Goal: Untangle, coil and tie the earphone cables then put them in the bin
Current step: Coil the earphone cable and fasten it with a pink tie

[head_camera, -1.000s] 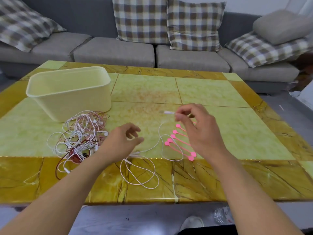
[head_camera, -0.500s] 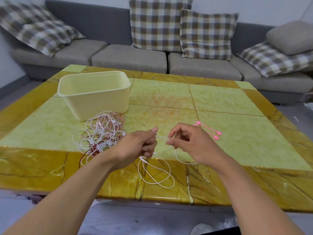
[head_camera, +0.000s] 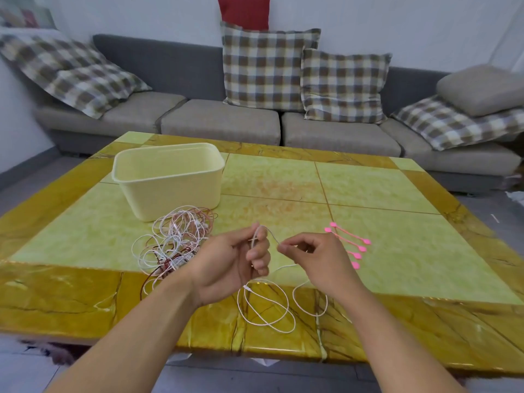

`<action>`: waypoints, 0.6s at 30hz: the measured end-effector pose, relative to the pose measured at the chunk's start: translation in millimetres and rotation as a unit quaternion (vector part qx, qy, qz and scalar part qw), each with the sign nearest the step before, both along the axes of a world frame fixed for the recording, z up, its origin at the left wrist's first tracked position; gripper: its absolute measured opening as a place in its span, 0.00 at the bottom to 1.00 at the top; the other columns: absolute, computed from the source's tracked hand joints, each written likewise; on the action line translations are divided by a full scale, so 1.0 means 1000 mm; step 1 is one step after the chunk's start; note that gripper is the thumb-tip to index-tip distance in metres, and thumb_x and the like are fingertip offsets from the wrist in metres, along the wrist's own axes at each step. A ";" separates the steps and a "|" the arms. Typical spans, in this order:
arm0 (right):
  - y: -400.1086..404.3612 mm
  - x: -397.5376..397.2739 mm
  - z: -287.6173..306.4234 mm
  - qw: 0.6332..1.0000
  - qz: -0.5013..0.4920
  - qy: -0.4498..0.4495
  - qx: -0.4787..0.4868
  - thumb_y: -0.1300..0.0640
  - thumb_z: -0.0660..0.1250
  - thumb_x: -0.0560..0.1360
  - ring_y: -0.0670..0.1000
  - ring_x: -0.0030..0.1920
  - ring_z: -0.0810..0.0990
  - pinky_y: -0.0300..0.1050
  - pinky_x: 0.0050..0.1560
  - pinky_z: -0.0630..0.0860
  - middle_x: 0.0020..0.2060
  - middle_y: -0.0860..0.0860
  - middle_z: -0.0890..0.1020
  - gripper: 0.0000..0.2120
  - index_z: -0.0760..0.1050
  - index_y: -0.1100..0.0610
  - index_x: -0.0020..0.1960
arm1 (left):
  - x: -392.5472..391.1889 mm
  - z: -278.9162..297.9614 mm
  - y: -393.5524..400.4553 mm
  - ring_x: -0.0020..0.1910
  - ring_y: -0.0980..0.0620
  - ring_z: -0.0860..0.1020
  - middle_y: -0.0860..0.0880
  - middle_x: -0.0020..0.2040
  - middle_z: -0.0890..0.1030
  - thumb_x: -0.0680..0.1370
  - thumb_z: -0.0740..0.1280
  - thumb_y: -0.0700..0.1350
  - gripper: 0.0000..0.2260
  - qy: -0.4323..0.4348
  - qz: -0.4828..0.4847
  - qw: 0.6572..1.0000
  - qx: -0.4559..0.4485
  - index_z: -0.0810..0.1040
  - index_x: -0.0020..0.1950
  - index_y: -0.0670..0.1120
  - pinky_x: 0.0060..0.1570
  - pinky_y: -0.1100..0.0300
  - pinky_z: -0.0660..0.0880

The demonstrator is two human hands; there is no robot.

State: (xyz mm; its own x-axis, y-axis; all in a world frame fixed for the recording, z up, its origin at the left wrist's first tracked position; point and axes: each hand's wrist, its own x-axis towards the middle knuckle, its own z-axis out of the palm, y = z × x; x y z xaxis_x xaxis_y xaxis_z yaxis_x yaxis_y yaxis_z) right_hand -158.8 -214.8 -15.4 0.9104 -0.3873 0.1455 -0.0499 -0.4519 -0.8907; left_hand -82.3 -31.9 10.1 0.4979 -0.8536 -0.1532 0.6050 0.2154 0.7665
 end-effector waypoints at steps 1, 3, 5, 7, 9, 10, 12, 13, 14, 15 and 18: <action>0.000 -0.001 0.000 1.000 0.000 0.006 -0.002 0.49 0.77 0.73 0.46 0.29 0.73 0.41 0.34 0.69 0.29 0.47 0.81 0.04 0.85 0.41 0.40 | 0.002 0.001 -0.001 0.28 0.53 0.65 0.51 0.29 0.63 0.84 0.57 0.47 0.12 0.010 0.028 1.000 -0.004 0.71 0.42 0.46 0.33 0.60 0.68; 0.000 -0.002 -0.002 1.000 -0.005 0.016 -0.011 0.48 0.75 0.74 0.51 0.31 0.76 0.41 0.35 0.70 0.32 0.46 0.84 0.02 0.86 0.41 0.45 | 0.004 0.000 -0.003 0.28 0.54 0.64 0.51 0.30 0.64 0.84 0.57 0.44 0.09 0.023 0.077 0.997 -0.010 0.72 0.46 0.45 0.31 0.62 0.67; 0.000 -0.004 -0.005 0.999 0.004 0.038 -0.030 0.48 0.73 0.76 0.52 0.31 0.77 0.40 0.34 0.70 0.31 0.41 0.84 0.04 0.86 0.42 0.50 | 0.006 -0.001 -0.008 0.28 0.54 0.67 0.50 0.32 0.68 0.85 0.56 0.41 0.07 0.043 0.118 0.992 -0.024 0.73 0.52 0.43 0.31 0.63 0.70; 0.004 -0.005 -0.009 0.994 0.033 0.081 -0.062 0.47 0.72 0.77 0.41 0.28 0.75 0.36 0.33 0.68 0.31 0.38 0.83 0.06 0.85 0.40 0.54 | 0.008 -0.002 -0.012 0.31 0.53 0.75 0.48 0.36 0.76 0.85 0.55 0.37 0.09 0.046 0.150 0.987 -0.031 0.74 0.60 0.40 0.33 0.62 0.77; 0.008 -0.009 -0.011 0.983 0.082 0.117 -0.113 0.44 0.71 0.78 0.35 0.36 0.79 0.35 0.41 0.73 0.39 0.35 0.84 0.08 0.84 0.37 0.55 | 0.010 -0.003 -0.015 0.42 0.49 0.85 0.44 0.46 0.85 0.85 0.54 0.33 0.12 0.026 0.173 0.984 -0.035 0.74 0.64 0.37 0.44 0.60 0.83; 0.011 -0.010 -0.012 0.976 0.105 0.128 -0.139 0.42 0.70 0.77 0.36 0.42 0.81 0.39 0.46 0.76 0.44 0.34 0.85 0.08 0.83 0.35 0.56 | 0.012 -0.004 -0.016 0.49 0.46 0.86 0.42 0.52 0.86 0.84 0.54 0.32 0.13 0.016 0.184 0.982 -0.037 0.74 0.65 0.37 0.49 0.58 0.83; 0.016 -0.014 -0.006 0.963 0.143 0.144 -0.175 0.39 0.68 0.77 0.43 0.42 0.83 0.46 0.48 0.79 0.45 0.35 0.85 0.08 0.78 0.28 0.55 | 0.015 -0.008 -0.016 0.57 0.43 0.84 0.39 0.59 0.84 0.84 0.52 0.29 0.15 -0.014 0.203 0.979 -0.022 0.73 0.65 0.36 0.57 0.54 0.81; 0.019 -0.016 -0.003 0.959 0.154 0.143 -0.188 0.38 0.68 0.77 0.45 0.41 0.83 0.48 0.47 0.80 0.44 0.36 0.85 0.07 0.77 0.27 0.54 | 0.017 -0.012 -0.016 0.59 0.43 0.83 0.40 0.60 0.83 0.83 0.53 0.28 0.15 -0.046 0.213 0.976 0.000 0.73 0.66 0.37 0.59 0.54 0.80; 0.021 -0.018 0.002 0.957 0.163 0.137 -0.195 0.38 0.68 0.77 0.45 0.40 0.82 0.48 0.47 0.79 0.43 0.35 0.85 0.07 0.79 0.29 0.54 | 0.018 -0.016 -0.016 0.59 0.44 0.83 0.40 0.59 0.84 0.83 0.53 0.27 0.16 -0.094 0.220 0.970 0.033 0.73 0.66 0.38 0.60 0.54 0.80; 0.023 -0.020 0.006 0.958 0.168 0.127 -0.194 0.38 0.68 0.77 0.43 0.41 0.81 0.47 0.47 0.79 0.42 0.34 0.84 0.07 0.81 0.32 0.54 | 0.019 -0.021 -0.015 0.59 0.46 0.83 0.42 0.58 0.84 0.83 0.54 0.27 0.16 -0.154 0.223 0.960 0.074 0.73 0.66 0.39 0.61 0.56 0.79; 0.025 -0.024 0.019 0.976 0.173 0.076 -0.107 0.42 0.71 0.77 0.46 0.36 0.80 0.47 0.42 0.76 0.36 0.40 0.83 0.06 0.84 0.42 0.45 | 0.017 -0.027 -0.010 0.50 0.48 0.85 0.47 0.54 0.85 0.83 0.53 0.28 0.18 -0.331 0.164 0.909 0.194 0.75 0.65 0.42 0.56 0.59 0.80</action>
State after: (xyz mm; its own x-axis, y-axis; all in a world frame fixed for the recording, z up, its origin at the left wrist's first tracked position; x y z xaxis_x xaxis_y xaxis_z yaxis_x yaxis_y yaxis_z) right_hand -182.8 -189.3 3.3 0.9987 -0.0273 0.0431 0.0157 -0.6403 -0.7680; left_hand -65.3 -42.3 -16.5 0.8080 -0.5890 0.0143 -0.0639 -0.0635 0.9959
